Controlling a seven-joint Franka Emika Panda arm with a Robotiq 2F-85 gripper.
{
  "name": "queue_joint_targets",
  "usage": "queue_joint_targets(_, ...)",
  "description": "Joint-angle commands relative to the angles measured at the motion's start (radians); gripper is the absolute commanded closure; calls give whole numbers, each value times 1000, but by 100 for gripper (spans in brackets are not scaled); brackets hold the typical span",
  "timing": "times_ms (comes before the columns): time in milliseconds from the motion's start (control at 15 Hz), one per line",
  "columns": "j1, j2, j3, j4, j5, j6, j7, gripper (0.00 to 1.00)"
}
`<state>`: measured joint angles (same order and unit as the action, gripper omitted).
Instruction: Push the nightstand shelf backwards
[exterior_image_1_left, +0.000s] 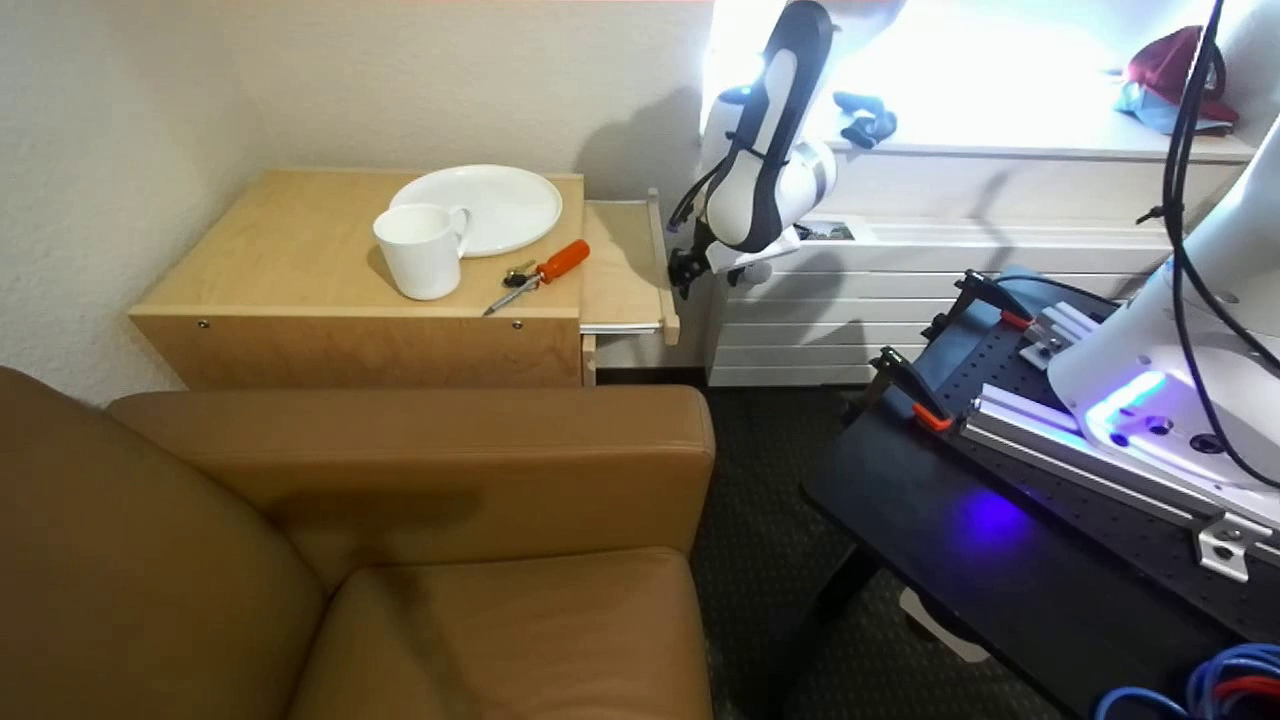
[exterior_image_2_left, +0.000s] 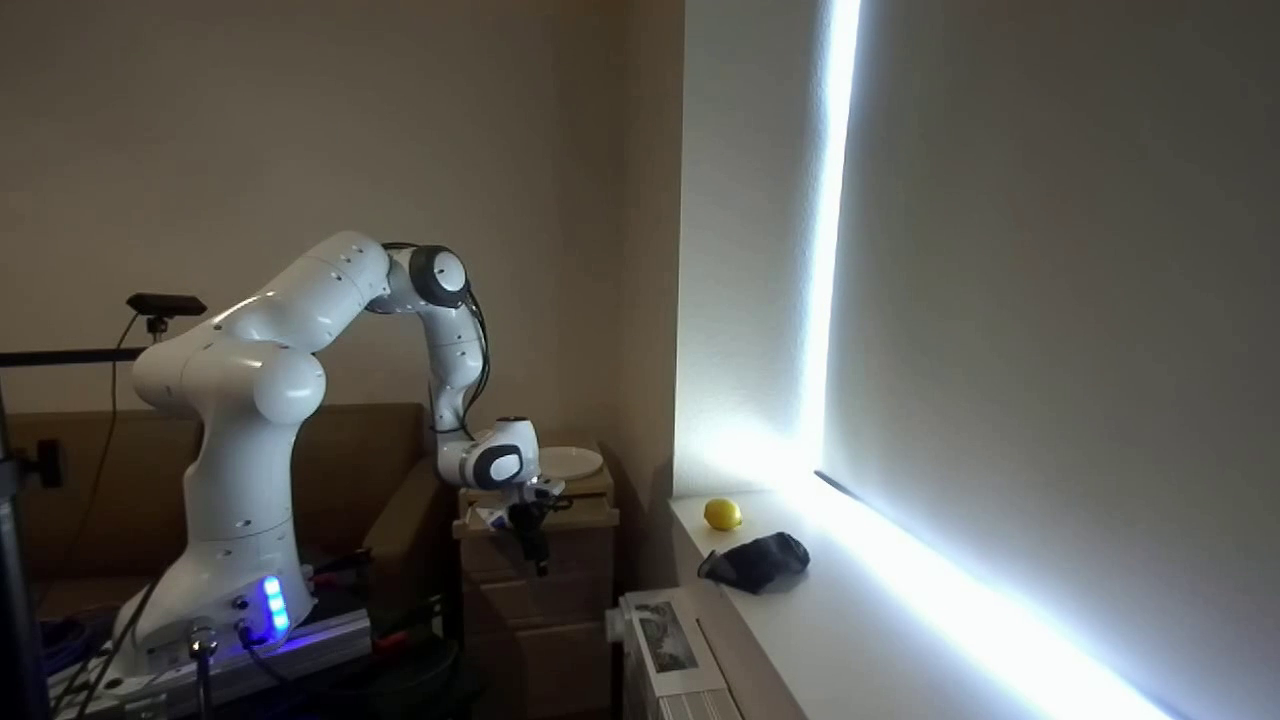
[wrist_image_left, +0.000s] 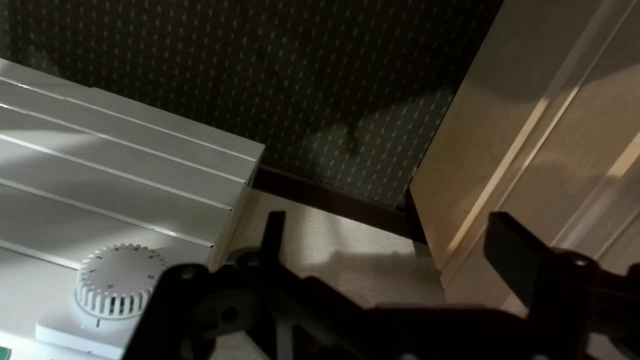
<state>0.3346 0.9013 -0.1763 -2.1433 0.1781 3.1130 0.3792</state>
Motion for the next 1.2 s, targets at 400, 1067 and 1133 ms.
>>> queue_joint_targets(400,398,-42,-79,-34,1,150,-43,0)
queue_joint_targets(1067,610,-30,-354,-52,-31,-118,20,0)
queue_joint_targets(1133,609,-39,-379,-61,-45,-157,27,0)
